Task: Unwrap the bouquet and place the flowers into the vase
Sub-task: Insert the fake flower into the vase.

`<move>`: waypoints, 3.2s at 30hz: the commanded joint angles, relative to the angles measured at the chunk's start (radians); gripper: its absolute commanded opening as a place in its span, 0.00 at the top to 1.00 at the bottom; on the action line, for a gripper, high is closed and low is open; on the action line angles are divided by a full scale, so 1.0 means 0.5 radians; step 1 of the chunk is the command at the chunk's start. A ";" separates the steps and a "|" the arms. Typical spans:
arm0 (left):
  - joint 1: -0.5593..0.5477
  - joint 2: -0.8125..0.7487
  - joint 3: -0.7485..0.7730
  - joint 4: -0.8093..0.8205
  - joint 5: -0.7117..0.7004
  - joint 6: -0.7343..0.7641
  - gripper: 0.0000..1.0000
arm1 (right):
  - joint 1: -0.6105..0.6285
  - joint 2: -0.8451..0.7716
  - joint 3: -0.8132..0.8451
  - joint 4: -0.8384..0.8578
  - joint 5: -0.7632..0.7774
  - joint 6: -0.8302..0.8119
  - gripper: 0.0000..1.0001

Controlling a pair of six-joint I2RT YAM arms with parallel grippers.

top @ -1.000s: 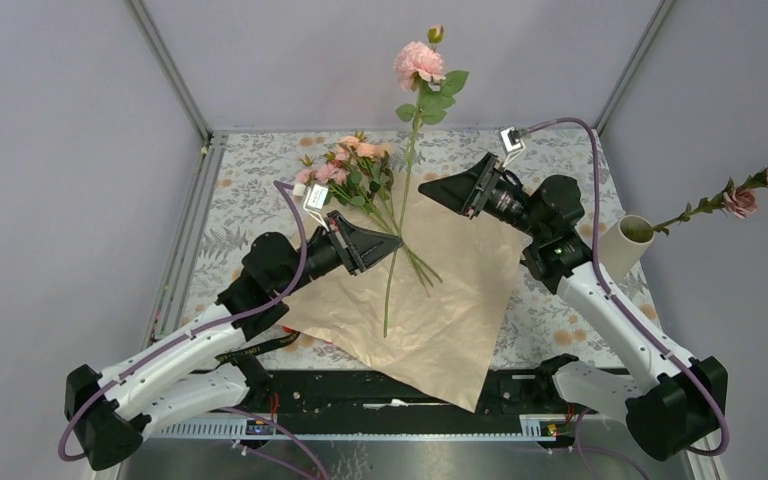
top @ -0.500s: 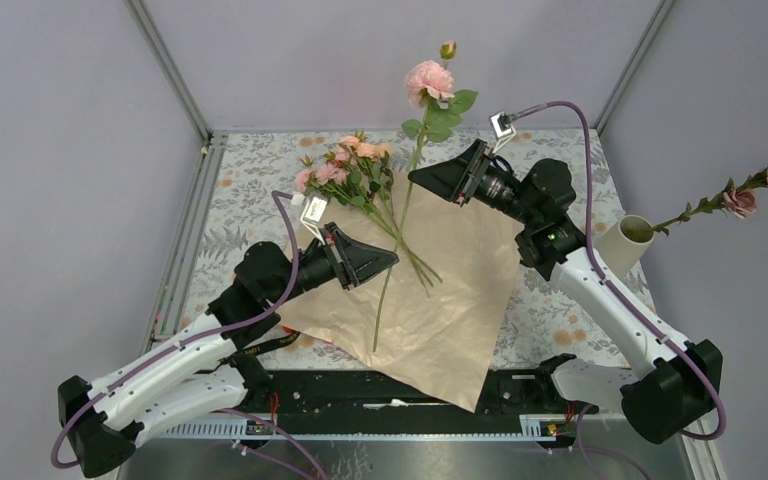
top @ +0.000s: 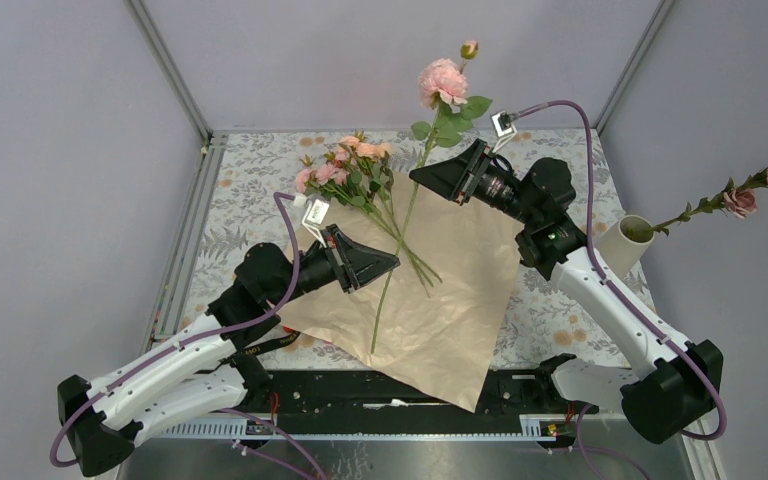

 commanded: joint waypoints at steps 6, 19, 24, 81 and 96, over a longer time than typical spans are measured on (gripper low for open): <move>-0.017 0.017 0.034 0.026 0.095 0.067 1.00 | 0.018 0.010 0.093 0.169 0.019 0.018 0.62; -0.016 0.013 0.150 -0.355 -0.076 0.214 0.88 | 0.018 -0.065 0.061 0.129 0.067 -0.045 1.00; 0.018 0.022 0.379 -0.939 -0.451 0.509 0.44 | 0.053 -0.265 0.086 -0.321 0.231 -0.435 1.00; 1.348 0.052 0.484 -1.399 -0.600 1.022 0.04 | -1.194 -0.089 1.101 -0.655 2.166 -2.706 1.00; 1.317 0.071 0.481 -1.402 -0.593 1.026 0.04 | -1.334 -0.335 0.517 -0.539 2.275 -2.537 1.00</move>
